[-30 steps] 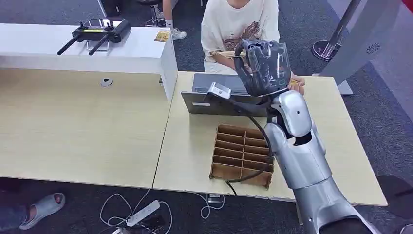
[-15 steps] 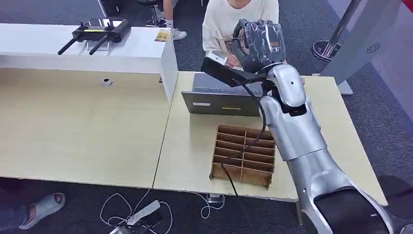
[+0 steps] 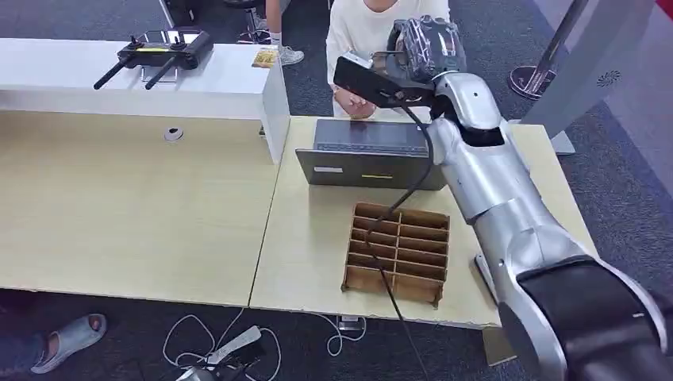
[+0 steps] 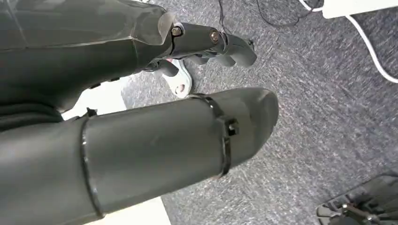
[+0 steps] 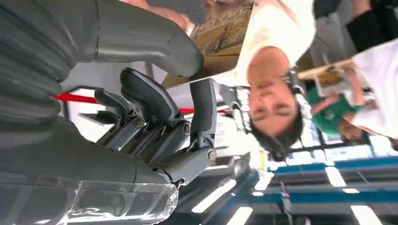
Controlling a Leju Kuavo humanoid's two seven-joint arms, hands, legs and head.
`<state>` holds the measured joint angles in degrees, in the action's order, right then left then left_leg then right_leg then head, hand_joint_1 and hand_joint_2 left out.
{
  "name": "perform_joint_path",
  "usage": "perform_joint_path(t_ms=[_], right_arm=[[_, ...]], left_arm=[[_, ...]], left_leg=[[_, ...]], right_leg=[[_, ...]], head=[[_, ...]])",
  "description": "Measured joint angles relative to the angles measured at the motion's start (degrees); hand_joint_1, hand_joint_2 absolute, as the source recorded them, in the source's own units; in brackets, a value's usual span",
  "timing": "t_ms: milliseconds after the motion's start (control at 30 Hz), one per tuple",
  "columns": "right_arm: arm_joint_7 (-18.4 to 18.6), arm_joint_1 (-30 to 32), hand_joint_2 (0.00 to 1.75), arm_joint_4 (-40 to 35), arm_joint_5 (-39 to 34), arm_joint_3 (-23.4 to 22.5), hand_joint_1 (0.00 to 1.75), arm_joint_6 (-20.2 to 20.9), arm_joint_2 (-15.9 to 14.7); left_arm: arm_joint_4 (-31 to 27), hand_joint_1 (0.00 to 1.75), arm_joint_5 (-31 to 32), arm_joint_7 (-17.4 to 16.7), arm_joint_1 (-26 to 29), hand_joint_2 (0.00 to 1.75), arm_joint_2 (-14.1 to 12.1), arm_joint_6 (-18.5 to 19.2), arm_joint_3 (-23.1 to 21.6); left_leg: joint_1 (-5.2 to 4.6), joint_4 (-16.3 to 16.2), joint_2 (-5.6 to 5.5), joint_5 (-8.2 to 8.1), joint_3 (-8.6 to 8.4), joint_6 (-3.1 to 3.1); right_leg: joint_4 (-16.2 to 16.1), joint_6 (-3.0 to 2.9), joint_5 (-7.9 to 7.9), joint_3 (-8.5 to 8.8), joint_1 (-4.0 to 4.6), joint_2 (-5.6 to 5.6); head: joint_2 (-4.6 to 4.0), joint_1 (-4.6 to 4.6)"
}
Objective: Pass the card to the sensor for recognition and then transmit it.
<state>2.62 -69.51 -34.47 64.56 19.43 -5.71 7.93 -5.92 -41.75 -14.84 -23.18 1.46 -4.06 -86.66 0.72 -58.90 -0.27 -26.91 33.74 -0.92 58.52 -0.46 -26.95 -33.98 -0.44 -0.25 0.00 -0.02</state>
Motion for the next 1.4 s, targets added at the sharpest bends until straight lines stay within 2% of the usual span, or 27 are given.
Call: perform_joint_path(t_ms=[167, 500, 933, 967, 1000, 1033, 1400], right_arm=[[3.54, -2.60, 1.75, 5.09, 1.25, -0.33, 1.75, 1.34, 0.00], [4.55, -4.22, 1.75, 10.21, 1.66, -0.55, 1.75, 1.29, -0.81], [4.99, -4.36, 1.75, 12.31, 1.36, -1.42, 1.75, 0.66, -1.68], [5.01, -4.37, 1.75, 12.36, 1.33, -1.42, 1.62, 0.66, -1.68], [5.05, -4.37, 1.75, 12.44, 1.33, -1.42, 0.61, 0.66, -1.68], [5.12, -4.37, 1.75, 12.49, 1.36, -1.42, 0.00, 0.64, -1.68], [5.12, -4.37, 1.75, 12.77, 1.31, -1.73, 0.00, 0.13, -1.36]], left_arm=[[0.00, 0.00, -0.33, 0.09, 0.00, 0.00, 0.30, -0.74, -0.02], [-0.09, 0.00, 0.55, 0.35, -0.13, 0.00, 0.70, -0.46, -1.27], [-0.09, 0.00, 1.55, -0.02, -0.87, 0.00, 0.90, -0.11, -2.01], [-0.09, 0.00, 1.57, -0.02, -0.89, 0.00, 0.90, -0.13, -2.05], [-0.09, 0.00, 1.57, -0.02, -0.92, 0.00, 0.92, -0.13, -2.12], [-0.09, 0.00, 1.57, -0.02, -0.94, 0.00, 0.90, -0.18, -2.21], [-0.09, 0.00, 1.09, 0.18, -0.96, 0.00, 0.81, -0.40, -2.32]], left_leg=[[-0.01, -0.01, 0.01, 0.00, 0.00, 0.00], [0.00, -0.02, 0.02, 0.00, -0.01, 0.00], [0.00, -0.03, 0.02, 0.00, -0.01, 0.00], [0.00, -0.03, 0.02, 0.00, -0.01, 0.00], [0.00, -0.03, 0.02, 0.00, -0.01, 0.00], [0.00, -0.02, 0.02, 0.00, 0.00, 0.00], [0.00, -0.02, 0.02, 0.00, 0.00, 0.00]], right_leg=[[-0.02, 0.00, 0.00, 0.00, 0.00, 0.01], [-0.02, 0.00, 0.01, -0.03, 0.00, 0.04], [-0.01, -0.01, 0.01, -0.03, 0.00, 0.07], [-0.01, -0.01, 0.01, -0.03, 0.00, 0.07], [-0.01, -0.01, 0.01, -0.03, 0.00, 0.07], [-0.01, -0.01, 0.01, -0.03, 0.00, 0.07], [0.00, -0.01, 0.02, -0.02, 0.00, 0.06]], head=[[0.00, 0.02], [0.00, 0.00], [0.00, 0.02], [0.00, 0.02], [0.00, 0.02], [0.00, 0.02], [0.00, 0.02]])
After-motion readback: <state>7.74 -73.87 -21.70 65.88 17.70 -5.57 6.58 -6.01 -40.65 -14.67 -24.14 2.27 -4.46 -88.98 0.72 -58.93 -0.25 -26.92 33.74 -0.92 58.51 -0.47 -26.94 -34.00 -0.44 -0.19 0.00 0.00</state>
